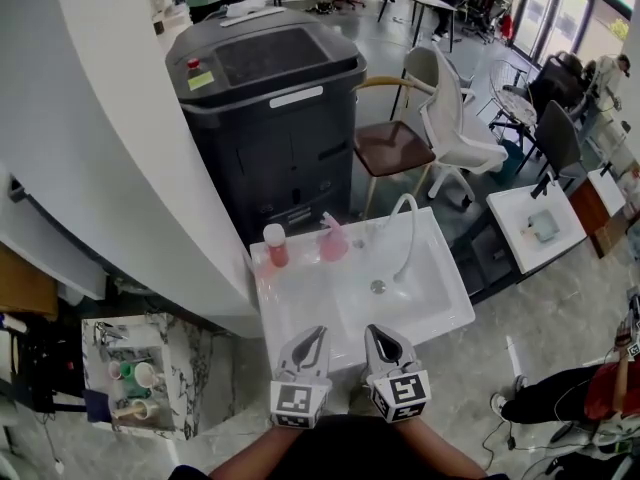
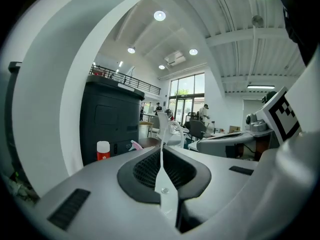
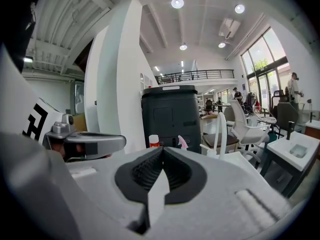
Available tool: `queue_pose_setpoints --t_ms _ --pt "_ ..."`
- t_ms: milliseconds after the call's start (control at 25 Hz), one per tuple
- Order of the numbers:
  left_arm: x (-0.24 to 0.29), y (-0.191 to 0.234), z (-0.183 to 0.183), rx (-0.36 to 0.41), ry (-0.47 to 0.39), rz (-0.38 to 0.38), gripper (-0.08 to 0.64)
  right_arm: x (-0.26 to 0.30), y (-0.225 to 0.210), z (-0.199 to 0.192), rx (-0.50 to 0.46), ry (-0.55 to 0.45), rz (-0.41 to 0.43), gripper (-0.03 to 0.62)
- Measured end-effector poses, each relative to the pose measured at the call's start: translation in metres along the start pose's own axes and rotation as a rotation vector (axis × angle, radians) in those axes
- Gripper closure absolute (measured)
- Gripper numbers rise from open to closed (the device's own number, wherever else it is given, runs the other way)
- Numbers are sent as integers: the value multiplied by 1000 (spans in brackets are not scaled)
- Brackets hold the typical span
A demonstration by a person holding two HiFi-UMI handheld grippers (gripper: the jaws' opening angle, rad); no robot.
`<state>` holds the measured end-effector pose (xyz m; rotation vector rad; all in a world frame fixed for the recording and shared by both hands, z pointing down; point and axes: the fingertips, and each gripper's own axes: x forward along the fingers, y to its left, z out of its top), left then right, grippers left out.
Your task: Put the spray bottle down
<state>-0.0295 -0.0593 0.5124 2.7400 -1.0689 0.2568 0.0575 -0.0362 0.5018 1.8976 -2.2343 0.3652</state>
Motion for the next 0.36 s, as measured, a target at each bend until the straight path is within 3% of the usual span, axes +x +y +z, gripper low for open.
queue_pose_setpoints --t_ms 360 --pt "47 -21 18 2 -15 44 529 17 -48 18 -8 -22 60 595"
